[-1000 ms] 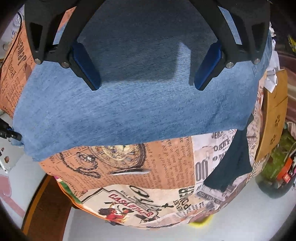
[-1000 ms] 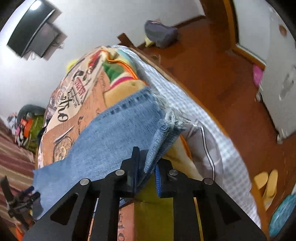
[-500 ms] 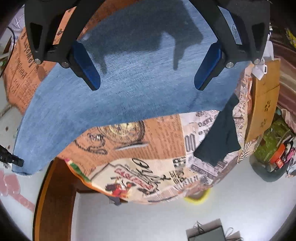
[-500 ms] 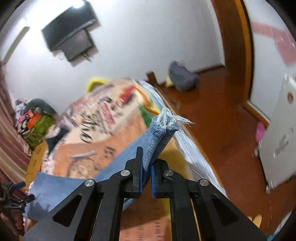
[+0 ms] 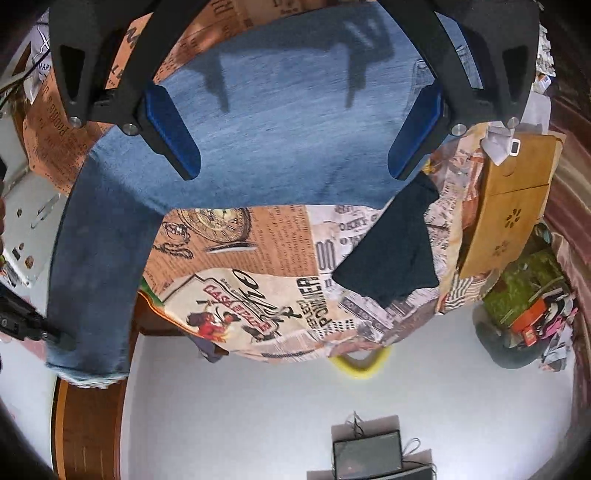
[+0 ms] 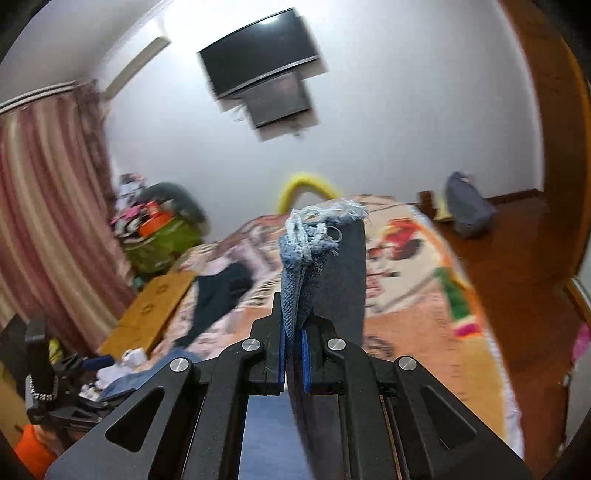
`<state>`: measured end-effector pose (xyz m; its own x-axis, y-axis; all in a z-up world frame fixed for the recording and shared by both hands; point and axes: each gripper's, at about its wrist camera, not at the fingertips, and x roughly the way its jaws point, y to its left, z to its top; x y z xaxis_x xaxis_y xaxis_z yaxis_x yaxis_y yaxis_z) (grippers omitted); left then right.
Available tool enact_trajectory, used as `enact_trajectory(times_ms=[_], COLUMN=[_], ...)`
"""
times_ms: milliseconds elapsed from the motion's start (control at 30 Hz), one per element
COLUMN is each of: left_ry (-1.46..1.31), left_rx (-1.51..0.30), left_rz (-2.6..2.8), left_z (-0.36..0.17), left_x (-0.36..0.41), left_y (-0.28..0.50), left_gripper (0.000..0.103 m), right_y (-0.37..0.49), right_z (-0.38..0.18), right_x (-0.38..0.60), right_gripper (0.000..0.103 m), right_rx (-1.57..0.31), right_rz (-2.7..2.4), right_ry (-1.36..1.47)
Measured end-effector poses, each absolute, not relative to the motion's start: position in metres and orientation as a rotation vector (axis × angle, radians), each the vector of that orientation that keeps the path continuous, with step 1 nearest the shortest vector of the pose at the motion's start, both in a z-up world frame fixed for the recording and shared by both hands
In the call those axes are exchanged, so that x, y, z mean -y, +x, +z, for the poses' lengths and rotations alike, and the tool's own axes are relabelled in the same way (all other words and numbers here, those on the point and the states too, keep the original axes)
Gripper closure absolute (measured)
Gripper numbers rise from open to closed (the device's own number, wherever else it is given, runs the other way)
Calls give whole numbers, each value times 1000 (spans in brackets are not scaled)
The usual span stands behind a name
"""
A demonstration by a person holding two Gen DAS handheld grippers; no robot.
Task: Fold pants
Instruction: 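Grasp the frayed leg hem with the right gripper and lift it, then fold the leg hem over toward the left gripper and release it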
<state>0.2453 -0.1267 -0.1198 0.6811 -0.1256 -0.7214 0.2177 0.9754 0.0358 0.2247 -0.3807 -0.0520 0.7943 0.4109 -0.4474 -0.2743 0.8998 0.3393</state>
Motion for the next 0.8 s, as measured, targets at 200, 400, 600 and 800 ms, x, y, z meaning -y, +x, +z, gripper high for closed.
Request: enact_trajectory(times_ms=[200,400,600,800], left_ry=[90,75,52,37], left_rx=[-785,-783,-797,-837], left_rz=[-174,-143,-116,-94], left_z=[-115,-116,-122,-132], left_x=[100,77,56,46], left_y=[235,226,218,220], left_gripper=[1,1,1,1], right_y=[239,241,234,224], right_z=[-78,-126,-176,-188], right_x=[314,249,200,196], right_gripper=[97,97,96,86], right_rx=[-610,-755,-924,-1001], right_rz=[503,623,697,746], right_ry=[219,119,18,9])
